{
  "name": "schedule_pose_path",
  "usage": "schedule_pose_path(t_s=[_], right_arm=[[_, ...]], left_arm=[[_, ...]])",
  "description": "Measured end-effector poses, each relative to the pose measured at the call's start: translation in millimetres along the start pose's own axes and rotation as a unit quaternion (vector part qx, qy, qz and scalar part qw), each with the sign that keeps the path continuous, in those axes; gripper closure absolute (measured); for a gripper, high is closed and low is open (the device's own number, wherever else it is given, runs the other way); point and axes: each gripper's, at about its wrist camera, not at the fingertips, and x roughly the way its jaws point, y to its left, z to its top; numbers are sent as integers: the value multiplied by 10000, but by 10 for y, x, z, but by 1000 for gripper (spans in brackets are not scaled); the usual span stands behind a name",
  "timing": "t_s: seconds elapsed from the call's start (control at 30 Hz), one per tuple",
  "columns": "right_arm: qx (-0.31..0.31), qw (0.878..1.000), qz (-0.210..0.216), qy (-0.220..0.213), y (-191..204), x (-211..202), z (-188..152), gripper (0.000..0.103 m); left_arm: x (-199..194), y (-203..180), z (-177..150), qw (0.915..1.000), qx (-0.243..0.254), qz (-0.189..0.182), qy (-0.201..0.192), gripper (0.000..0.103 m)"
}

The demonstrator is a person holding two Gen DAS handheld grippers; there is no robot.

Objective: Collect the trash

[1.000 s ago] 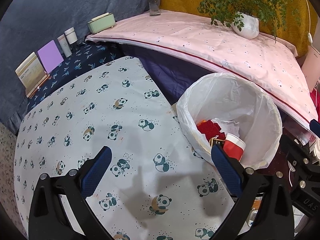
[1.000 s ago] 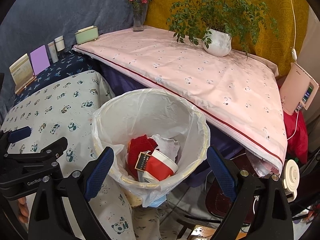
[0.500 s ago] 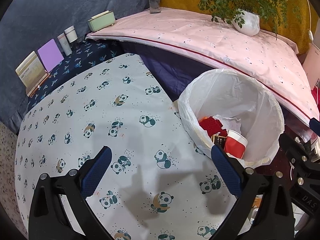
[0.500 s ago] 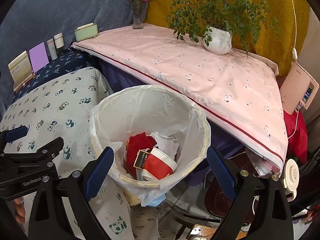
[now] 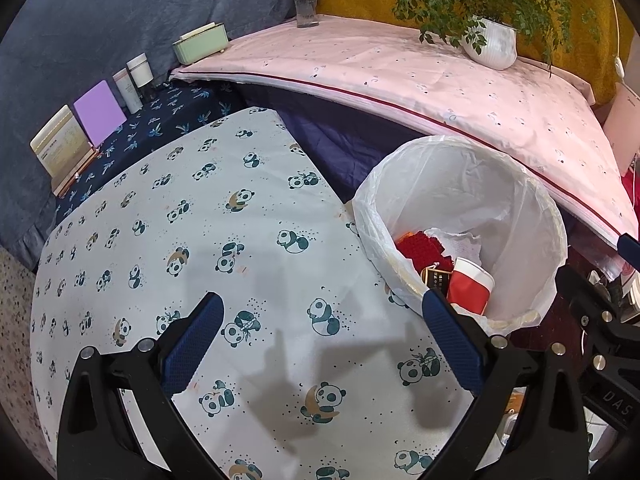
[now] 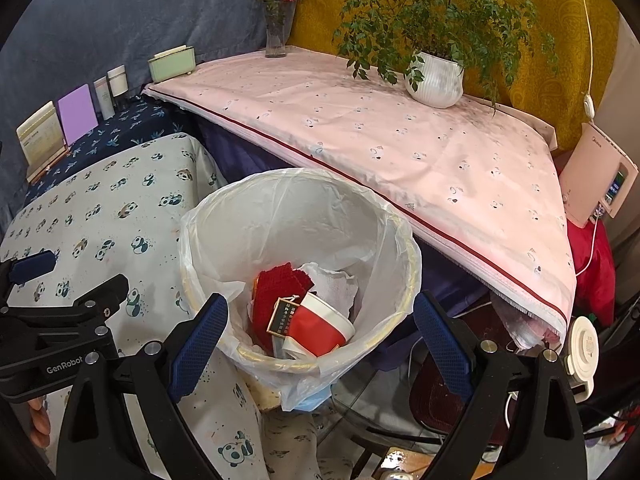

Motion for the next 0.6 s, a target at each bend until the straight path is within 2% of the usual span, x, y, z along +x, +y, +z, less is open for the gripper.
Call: schedule_pose_path(t_s=[0.6], right_arm=[[-4,10000,-9,-17,0,-20,-14,13]], left_arm=[[-25,-6,-20,10000,38,5,-15,8]])
